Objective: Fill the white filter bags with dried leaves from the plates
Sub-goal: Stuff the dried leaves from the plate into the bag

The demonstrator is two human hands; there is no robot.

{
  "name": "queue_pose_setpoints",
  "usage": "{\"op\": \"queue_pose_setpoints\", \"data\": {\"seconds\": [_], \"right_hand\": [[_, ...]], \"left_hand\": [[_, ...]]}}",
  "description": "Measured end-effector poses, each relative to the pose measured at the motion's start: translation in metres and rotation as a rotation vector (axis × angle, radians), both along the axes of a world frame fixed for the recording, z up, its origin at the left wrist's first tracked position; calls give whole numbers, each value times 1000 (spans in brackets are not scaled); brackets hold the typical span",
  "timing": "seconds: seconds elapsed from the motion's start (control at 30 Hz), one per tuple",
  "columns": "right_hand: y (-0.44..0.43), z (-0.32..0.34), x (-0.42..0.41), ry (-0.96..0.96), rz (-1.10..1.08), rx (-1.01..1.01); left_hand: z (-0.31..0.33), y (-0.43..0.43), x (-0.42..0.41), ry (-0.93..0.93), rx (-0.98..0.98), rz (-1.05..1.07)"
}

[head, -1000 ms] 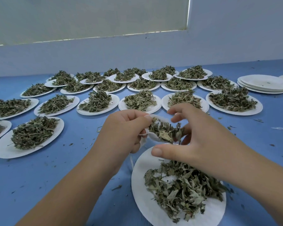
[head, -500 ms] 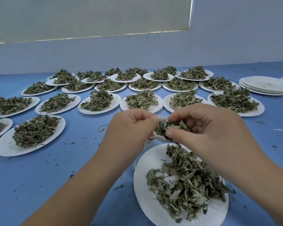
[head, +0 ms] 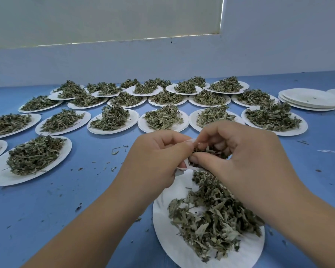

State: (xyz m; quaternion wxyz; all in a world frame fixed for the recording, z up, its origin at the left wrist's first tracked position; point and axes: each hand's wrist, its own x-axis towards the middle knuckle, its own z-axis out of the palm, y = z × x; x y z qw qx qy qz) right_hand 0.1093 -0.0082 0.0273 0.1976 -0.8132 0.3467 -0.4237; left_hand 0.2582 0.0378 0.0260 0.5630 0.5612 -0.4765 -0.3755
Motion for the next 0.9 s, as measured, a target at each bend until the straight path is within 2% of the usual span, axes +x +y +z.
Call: {"op": "queue_pose_setpoints", "data": {"seconds": [0.2, 0.37, 0.5, 0.67, 0.8, 0.9], "right_hand": [[-2, 4, -3, -83, 122, -36], [-3, 3, -2, 60, 89, -193], [-5, 3, -2, 153, 113, -204], [-9, 6, -7, 79, 232, -37], [-14, 6, -5, -36, 224, 117], [-19, 6, -4, -50, 177, 229]], "left_hand": [[0, -1, 1, 38, 18, 6], [0, 0, 3, 67, 10, -36], [-1, 0, 2, 68, 10, -60], [2, 0, 5, 75, -5, -36], [2, -1, 6, 67, 1, -15], [2, 0, 4, 4, -23, -7]]}}
